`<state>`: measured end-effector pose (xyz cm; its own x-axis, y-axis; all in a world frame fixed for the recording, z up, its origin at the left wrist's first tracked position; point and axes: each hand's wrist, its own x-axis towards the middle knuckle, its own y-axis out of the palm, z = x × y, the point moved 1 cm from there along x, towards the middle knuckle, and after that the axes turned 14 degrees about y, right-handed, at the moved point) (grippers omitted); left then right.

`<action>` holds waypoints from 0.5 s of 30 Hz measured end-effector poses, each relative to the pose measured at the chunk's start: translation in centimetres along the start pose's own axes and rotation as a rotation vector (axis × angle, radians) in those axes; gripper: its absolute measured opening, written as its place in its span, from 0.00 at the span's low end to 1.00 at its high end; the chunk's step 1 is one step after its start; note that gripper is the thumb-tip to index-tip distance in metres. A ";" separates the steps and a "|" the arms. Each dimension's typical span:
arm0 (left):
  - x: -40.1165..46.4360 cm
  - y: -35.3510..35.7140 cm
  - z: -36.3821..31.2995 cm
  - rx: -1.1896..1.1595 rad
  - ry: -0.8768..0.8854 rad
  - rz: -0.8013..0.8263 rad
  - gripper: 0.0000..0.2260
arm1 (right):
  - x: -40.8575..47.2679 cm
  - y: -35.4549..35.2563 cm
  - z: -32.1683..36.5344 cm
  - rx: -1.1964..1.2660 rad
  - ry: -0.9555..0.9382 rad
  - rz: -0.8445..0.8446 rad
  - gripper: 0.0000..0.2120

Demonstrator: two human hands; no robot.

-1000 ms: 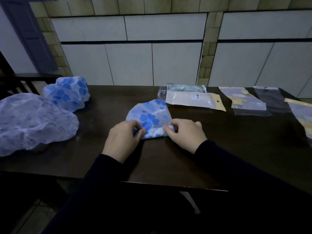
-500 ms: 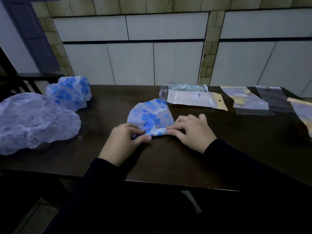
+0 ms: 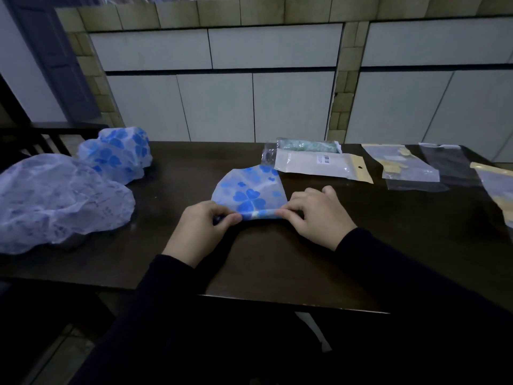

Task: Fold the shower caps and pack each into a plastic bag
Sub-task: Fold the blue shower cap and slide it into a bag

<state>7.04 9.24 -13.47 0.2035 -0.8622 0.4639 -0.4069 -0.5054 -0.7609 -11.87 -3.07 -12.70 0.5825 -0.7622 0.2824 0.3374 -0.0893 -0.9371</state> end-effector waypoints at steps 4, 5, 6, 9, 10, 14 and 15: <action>0.9 0.0 0.0 0.017 -0.049 0.078 0.09 | 0.6 0.0 -0.4 0.035 0.043 0.035 0.15; 1.1 0.1 0.1 0.036 -0.051 0.090 0.10 | 0.9 0.0 -0.4 0.048 0.056 0.066 0.15; 1.2 0.2 0.0 0.064 -0.055 0.102 0.11 | 1.1 -0.1 -0.5 0.076 0.079 0.109 0.15; 1.5 0.2 -0.2 0.145 -0.057 0.118 0.11 | 2.1 -0.1 -0.4 0.139 0.148 0.226 0.17; 1.6 0.1 -0.3 0.161 -0.061 0.122 0.12 | 2.4 0.0 -0.3 0.129 0.165 0.247 0.17; 2.1 0.1 -0.3 0.187 -0.070 0.147 0.12 | 3.3 0.2 -0.1 0.088 0.228 0.272 0.17; 2.2 0.2 -0.3 0.203 -0.067 0.147 0.12 | 3.5 0.2 0.0 0.065 0.239 0.269 0.16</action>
<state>7.19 7.24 -12.45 0.2164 -0.9237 0.3161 -0.2506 -0.3655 -0.8965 -9.77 -5.74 -11.94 0.4699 -0.8820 -0.0355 0.2466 0.1698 -0.9541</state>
